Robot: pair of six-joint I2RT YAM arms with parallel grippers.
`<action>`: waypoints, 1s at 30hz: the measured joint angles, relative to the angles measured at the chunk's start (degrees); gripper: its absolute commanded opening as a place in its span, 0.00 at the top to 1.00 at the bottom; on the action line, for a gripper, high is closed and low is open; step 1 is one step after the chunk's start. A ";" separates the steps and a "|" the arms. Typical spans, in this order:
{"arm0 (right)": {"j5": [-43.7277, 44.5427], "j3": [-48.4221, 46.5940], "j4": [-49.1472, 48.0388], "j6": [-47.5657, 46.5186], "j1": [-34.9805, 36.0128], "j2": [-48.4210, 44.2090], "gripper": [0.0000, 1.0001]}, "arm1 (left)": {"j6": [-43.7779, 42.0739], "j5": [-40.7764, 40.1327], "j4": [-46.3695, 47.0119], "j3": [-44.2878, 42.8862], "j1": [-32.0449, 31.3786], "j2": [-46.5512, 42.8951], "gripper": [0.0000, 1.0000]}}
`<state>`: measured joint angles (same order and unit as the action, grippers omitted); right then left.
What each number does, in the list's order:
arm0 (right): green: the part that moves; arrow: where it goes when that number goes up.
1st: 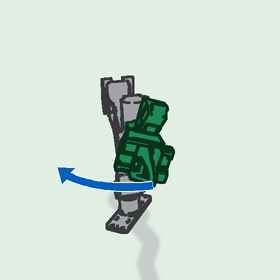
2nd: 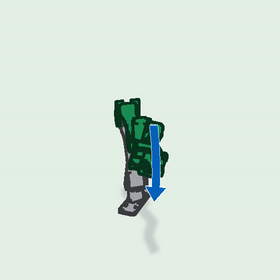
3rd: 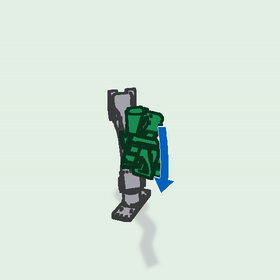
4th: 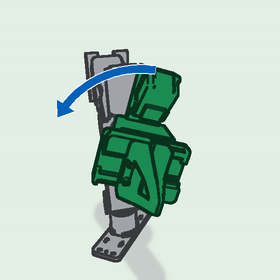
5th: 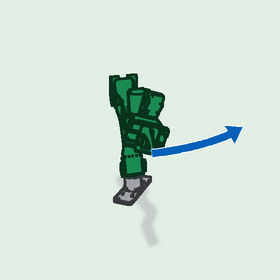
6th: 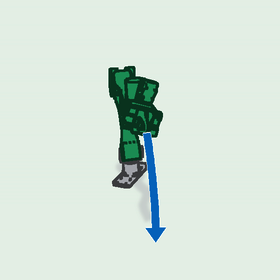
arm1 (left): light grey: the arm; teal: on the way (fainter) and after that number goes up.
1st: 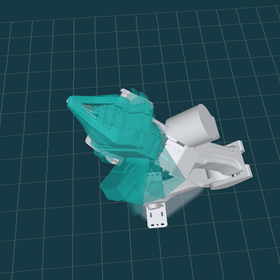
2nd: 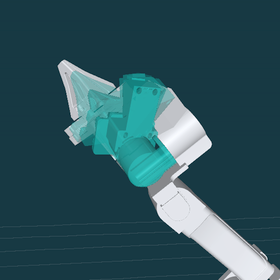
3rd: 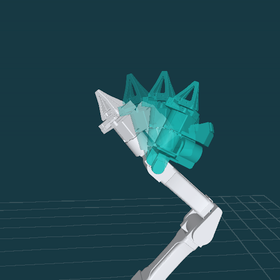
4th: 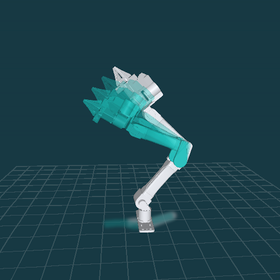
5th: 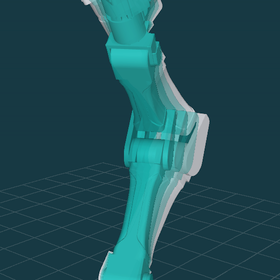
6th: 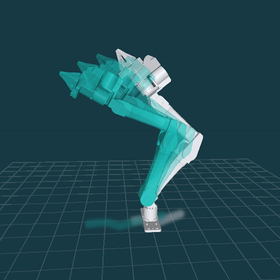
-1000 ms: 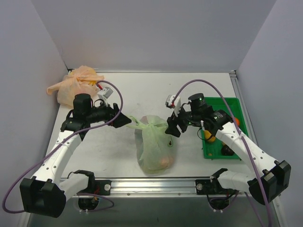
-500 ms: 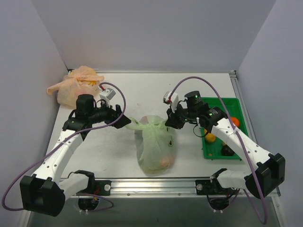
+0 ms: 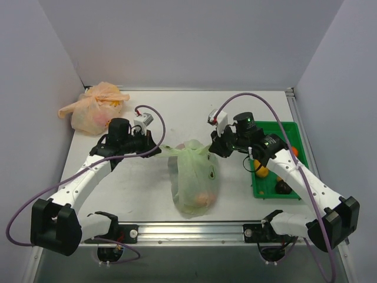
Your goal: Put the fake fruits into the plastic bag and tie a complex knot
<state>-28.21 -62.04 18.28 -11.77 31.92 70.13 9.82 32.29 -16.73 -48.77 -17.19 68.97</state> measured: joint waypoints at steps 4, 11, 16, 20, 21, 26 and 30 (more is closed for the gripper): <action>3.96 0.00 0.39 0.90 -1.29 -2.54 1.00 | -0.59 -2.97 -1.18 0.00 0.35 -0.83 1.00; 5.42 4.22 0.46 1.46 -6.36 -5.49 1.00 | -3.80 -9.57 -4.26 -0.24 -0.26 -5.35 1.00; 3.67 9.79 0.22 1.25 -12.76 -6.10 1.00 | -7.28 -12.96 -7.02 -0.20 -0.28 -5.38 1.00; 0.92 13.29 -0.81 -0.04 -16.11 -6.27 1.00 | -8.98 -13.62 -7.26 -0.15 -0.22 -4.48 1.00; 0.55 14.03 -1.11 -0.39 -16.87 -6.27 1.00 | -9.11 -13.60 -7.26 -0.15 -0.11 -4.04 1.00; -2.43 16.70 -1.70 -2.34 -20.74 -6.25 1.00 | -9.70 -12.39 -7.04 -0.17 1.40 0.61 1.00; 2.93 17.42 0.02 -4.96 -24.83 -6.01 1.00 | -12.39 -15.02 -8.68 -0.22 5.99 3.41 1.00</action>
<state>-25.28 -44.62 18.31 -16.73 7.09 64.12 -2.57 17.28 -25.41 -48.99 -11.20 72.38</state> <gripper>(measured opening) 0.033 0.036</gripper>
